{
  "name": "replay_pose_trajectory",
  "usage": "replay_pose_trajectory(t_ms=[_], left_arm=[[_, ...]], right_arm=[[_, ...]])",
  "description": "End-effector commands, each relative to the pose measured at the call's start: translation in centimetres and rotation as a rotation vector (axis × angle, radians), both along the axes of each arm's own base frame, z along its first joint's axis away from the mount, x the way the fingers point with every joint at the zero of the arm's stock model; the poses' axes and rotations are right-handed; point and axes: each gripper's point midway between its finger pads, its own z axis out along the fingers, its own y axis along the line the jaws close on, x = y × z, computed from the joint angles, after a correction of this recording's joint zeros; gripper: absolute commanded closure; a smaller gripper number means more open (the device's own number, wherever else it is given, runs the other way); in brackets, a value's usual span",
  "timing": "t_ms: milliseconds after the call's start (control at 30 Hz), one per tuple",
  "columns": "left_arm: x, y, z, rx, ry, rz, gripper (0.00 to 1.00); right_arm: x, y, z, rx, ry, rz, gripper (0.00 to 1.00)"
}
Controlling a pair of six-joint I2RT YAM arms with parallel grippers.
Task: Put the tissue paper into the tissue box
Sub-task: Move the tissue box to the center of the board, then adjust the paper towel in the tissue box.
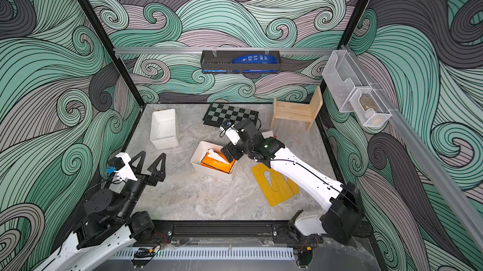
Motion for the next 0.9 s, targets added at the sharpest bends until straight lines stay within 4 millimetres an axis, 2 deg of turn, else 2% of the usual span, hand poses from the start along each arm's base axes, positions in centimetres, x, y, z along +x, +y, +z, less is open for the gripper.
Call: replay_pose_trajectory(t_ms=[0,300,433,567,733,867], left_arm=[[0.0,0.6,0.1,-0.014,-0.004,0.024,0.01],[0.0,0.7,0.1,-0.012,-0.003,0.027,0.01],[0.0,0.6,0.0,-0.011,-0.001,0.027,0.01],[0.1,0.5,-0.1,-0.01,0.004,0.025,0.01],[0.7,-0.5,-1.0,0.021,0.058,0.01,0.01],[1.6,-2.2,-2.4,0.063,0.134,-0.019,0.01]], right_arm=[[-0.7,-0.1,-1.8,-0.141,-0.015,0.17,0.05],[-0.7,-0.9,-6.6,-0.306,0.059,0.226,0.12],[-0.6,-1.0,-8.0,-0.334,0.091,0.231,0.19],[-0.7,-0.8,-8.9,-0.347,0.115,0.234,0.2],[-1.2,-0.4,-10.1,-0.363,0.145,0.256,0.22],[-1.9,0.2,-11.4,-0.385,0.172,0.285,0.22]])
